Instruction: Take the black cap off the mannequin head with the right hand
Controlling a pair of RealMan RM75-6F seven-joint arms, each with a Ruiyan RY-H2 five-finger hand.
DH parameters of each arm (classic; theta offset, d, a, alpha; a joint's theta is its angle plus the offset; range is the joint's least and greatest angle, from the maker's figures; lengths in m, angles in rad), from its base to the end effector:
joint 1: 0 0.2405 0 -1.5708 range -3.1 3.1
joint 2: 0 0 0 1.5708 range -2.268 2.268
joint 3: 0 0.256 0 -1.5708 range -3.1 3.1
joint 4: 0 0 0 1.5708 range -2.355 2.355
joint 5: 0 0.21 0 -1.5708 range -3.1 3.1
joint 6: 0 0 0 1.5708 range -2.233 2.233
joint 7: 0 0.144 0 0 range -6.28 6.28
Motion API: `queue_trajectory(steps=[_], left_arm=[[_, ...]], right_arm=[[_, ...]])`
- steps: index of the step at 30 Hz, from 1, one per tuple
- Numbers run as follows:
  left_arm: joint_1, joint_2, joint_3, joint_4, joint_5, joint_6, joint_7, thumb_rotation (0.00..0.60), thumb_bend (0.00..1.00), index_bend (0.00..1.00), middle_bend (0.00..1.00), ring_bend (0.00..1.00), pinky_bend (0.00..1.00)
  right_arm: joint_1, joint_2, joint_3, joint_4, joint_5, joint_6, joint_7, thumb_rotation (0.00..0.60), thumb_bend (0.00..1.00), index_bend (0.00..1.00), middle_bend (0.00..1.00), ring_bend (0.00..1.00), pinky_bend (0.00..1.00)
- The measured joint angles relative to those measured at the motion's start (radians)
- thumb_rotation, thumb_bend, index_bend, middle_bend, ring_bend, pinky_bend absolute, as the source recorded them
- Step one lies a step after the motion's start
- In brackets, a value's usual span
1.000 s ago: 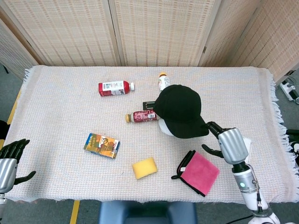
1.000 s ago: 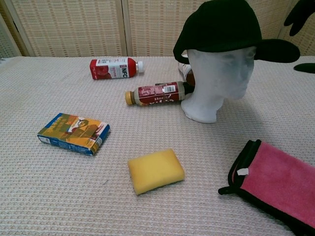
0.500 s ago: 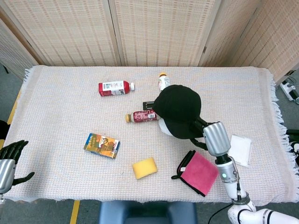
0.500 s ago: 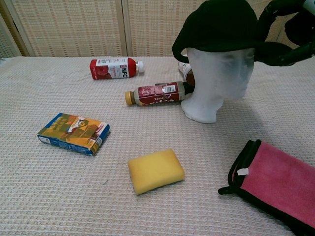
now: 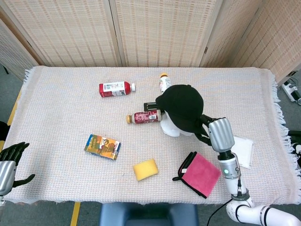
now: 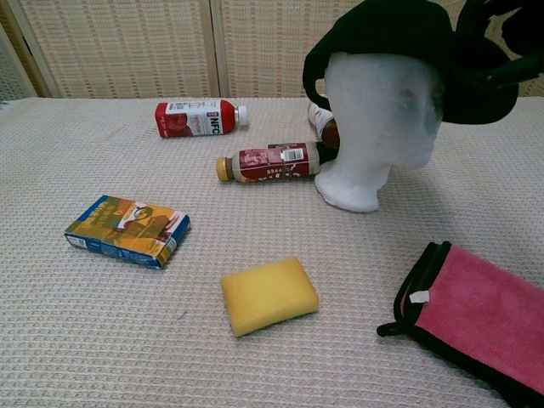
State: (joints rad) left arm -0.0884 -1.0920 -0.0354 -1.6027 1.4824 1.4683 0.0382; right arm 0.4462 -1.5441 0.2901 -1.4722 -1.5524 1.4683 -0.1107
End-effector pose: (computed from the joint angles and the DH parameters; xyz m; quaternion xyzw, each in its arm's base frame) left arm -0.3188 0.1794 0.1659 -0.6080 -0.3768 -0.3567 0.6010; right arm -0.1705 -0.3045 0.0750 0.5705 -0.2825 0.5955 0.4900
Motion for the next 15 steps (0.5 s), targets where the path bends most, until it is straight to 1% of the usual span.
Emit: queue_trajectory(steps=[6, 15], left_arm=[[-0.008, 0.0, -0.001, -0.013, 0.008, -0.005, 0.015, 0.6, 0.08, 0.17, 0.15, 0.14, 0.17], [-0.01, 0.001, -0.002, -0.023, 0.004, -0.006, 0.026, 0.6, 0.08, 0.16, 0.15, 0.14, 0.17]], right_arm=[[0.017, 0.018, 0.031, 0.011, 0.019, 0.002, 0.004, 0.6, 0.58, 0.73, 0.65, 0.9, 1.0], [0.071, 0.056, 0.072, 0.016, 0.028, -0.019, -0.013, 0.6, 0.58, 0.75, 0.66, 0.9, 1.0]])
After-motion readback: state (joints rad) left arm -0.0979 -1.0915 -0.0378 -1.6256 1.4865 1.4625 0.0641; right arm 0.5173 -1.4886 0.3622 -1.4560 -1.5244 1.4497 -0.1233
